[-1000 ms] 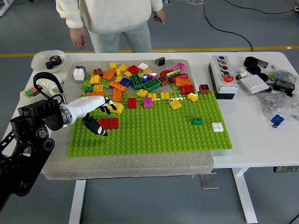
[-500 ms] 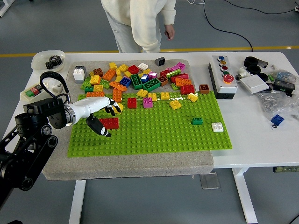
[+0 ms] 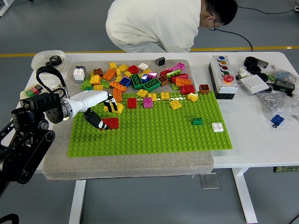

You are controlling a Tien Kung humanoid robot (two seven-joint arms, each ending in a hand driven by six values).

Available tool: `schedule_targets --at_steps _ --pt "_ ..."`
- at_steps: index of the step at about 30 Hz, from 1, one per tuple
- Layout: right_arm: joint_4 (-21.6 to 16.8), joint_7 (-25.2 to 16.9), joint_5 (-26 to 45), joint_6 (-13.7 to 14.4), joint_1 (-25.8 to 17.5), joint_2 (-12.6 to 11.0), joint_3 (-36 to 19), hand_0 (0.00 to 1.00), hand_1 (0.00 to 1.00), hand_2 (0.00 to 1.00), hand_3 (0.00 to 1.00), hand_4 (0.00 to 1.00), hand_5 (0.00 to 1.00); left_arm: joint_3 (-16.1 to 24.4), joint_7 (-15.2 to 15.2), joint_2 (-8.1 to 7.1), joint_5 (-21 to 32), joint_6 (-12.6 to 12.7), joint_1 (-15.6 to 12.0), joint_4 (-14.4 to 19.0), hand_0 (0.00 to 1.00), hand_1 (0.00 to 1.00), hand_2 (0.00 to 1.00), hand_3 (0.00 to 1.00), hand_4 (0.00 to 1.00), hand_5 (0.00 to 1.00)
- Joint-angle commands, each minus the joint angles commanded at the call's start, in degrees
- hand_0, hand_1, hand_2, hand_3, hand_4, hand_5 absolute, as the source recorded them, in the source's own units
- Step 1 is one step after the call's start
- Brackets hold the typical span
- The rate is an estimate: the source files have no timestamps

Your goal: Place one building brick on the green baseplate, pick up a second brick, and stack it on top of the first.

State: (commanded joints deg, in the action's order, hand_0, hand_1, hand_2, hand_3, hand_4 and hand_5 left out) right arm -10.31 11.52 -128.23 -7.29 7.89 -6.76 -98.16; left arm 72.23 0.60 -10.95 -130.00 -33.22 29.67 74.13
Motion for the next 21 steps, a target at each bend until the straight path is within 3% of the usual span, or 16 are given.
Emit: schedule_targets --at_steps 21 --pt "0.0 -0.06 -0.43 -0.14 -0.01 0.1 0.24 0.747 0.657 0.725 0.616 0.825 0.29 -1.29 -1.29 0.47 0.0 2.22 0.35 -2.72 0.83 0.71 0.59 0.635 0.924 0.064"
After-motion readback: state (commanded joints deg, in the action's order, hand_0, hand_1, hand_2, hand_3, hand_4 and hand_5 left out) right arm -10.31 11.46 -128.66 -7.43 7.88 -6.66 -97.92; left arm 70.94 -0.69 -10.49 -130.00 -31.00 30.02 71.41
